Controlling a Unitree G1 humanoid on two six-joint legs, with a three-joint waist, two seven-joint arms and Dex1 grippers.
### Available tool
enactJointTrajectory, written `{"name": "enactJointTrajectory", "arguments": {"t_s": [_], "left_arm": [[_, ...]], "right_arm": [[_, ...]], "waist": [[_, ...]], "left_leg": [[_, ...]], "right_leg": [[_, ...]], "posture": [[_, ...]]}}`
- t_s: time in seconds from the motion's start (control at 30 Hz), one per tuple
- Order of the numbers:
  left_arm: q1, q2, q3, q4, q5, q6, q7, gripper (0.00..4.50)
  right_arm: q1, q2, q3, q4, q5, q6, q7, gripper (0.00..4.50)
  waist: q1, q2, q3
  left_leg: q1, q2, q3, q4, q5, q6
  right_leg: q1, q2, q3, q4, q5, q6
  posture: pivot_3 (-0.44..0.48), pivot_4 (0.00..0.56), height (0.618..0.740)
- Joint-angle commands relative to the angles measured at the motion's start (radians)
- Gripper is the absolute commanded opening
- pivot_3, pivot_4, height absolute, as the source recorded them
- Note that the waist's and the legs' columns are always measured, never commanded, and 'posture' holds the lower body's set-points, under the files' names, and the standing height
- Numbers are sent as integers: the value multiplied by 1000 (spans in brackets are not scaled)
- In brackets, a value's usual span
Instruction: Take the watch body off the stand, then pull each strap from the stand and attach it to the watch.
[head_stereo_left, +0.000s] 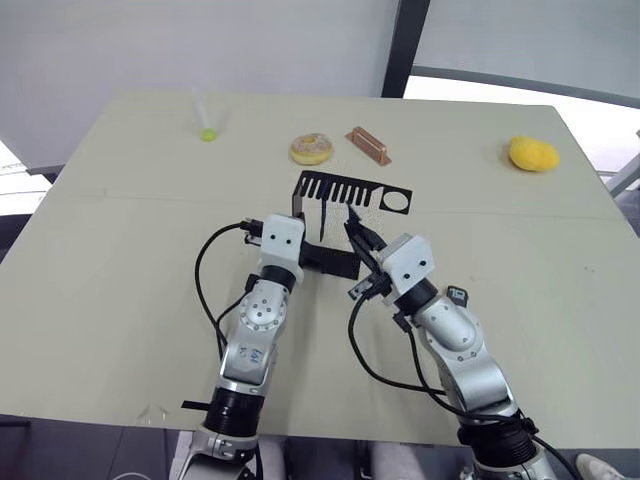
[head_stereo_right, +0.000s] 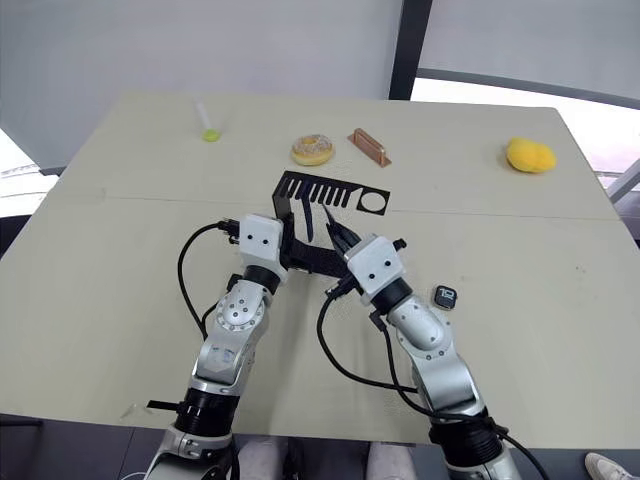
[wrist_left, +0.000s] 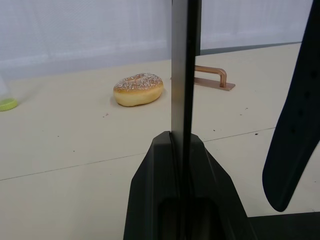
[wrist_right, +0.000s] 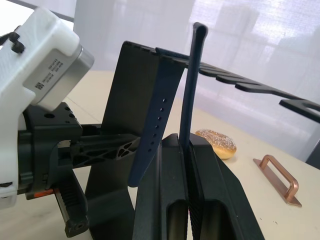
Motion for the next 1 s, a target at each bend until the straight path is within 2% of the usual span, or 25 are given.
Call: {"name": "enactJointTrajectory", "arguments": {"t_s": [0.03, 0.1, 0.17, 0.23, 0.37, 0.4, 0.43, 0.47, 0.57, 0.67, 0.83, 0.9, 0.93, 1.0], "left_arm": [[-9, -3, 8, -21, -17, -1, -18, 0], [-5, -6, 12, -27, -28, 2, -24, 0], [7, -7, 10, -38, -36, 5, -32, 626], [26, -10, -7, -57, -39, 16, -44, 1343], [77, 16, -20, -131, -43, 43, -85, 3425], [91, 24, -17, -152, -43, 56, -92, 3719], [107, 33, -15, -177, -45, 69, -101, 4215], [127, 43, -12, -205, -52, 86, -114, 4445], [224, 104, 8, -345, -110, 160, -194, 4445], [296, 211, 42, -446, -213, 197, -339, 4445], [351, 443, 201, -502, -505, 246, -650, 4445], [356, 522, 314, -499, -733, 322, -788, 4445], [345, 553, 378, -482, -847, 382, -815, 4445], [326, 625, 442, -451, -974, 470, -853, 4445]], "right_arm": [[27, -13, -25, -70, 33, -26, 28, 34], [43, -24, -34, -81, 37, -24, 34, 34], [68, -40, -52, -91, 57, -21, 47, 0], [88, -61, -81, -99, 92, -14, 67, 0], [106, -107, -124, -108, 149, -9, 118, 0], [107, -117, -132, -108, 163, -7, 132, 0], [109, -127, -141, -109, 179, -3, 144, 0], [112, -135, -150, -110, 199, 4, 156, 0], [145, -163, -187, -135, 309, 73, 202, 0], [182, -197, -203, -157, 389, 118, 259, 0], [193, -265, -234, -129, 497, 199, 356, 0], [176, -283, -238, -136, 604, 282, 403, 0], [173, -305, -218, -140, 623, 299, 452, 0], [169, -334, -189, -146, 668, 312, 554, 0]], "waist": [[0, 0, 0], [0, 0, 0], [1, 0, 0], [1, 0, 0], [0, 0, 0], [0, 0, 0], [-1, 0, 0], [-2, 0, 0], [-2, 0, 0], [-2, 0, 0], [-2, 1, 1], [-2, 1, 1], [-3, 1, 1], [-3, 1, 1]], "left_leg": [[0, 0, 0, 0, 0, 0], [0, 0, 0, 0, 0, 0], [0, 0, 0, 0, 0, 0], [0, 0, -1, 0, 0, 0], [0, 0, -1, 0, 0, 0], [0, 0, -1, -1, 0, 0], [0, 0, -1, 0, 0, 0], [0, 0, -1, -1, 0, 0], [0, 1, -1, -1, 0, 0], [0, 1, -2, -2, 0, 0], [1, 1, -3, -1, 0, 0], [1, 1, -4, -1, 0, -1], [0, 1, -4, -1, -1, -1], [0, 1, -5, -1, -1, -1]], "right_leg": [[0, 0, 0, 0, 0, 0], [1, 0, 0, -1, 0, 0], [1, 0, 0, -1, 0, 0], [1, 0, -1, -2, 0, 0], [1, 0, -1, -2, 0, 0], [1, 0, -1, -2, 0, 0], [1, 0, -1, -3, 0, 0], [1, 0, -1, -3, 0, 0], [1, -1, 0, -2, 0, 0], [1, -2, 0, -3, 0, 0], [2, -5, 3, -5, -1, -1], [2, -6, 5, -4, -1, -2], [2, -6, 6, -4, -1, -2], [2, -6, 6, -4, -2, -3]], "posture": [[0, 150, 740], [0, 150, 740], [0, 150, 740], [0, 150, 740], [0, 150, 740], [0, 150, 740], [0, 150, 740], [0, 150, 740], [0, 150, 740], [0, 150, 740], [0, 150, 740], [0, 150, 740], [0, 150, 740], [0, 150, 740]]}}
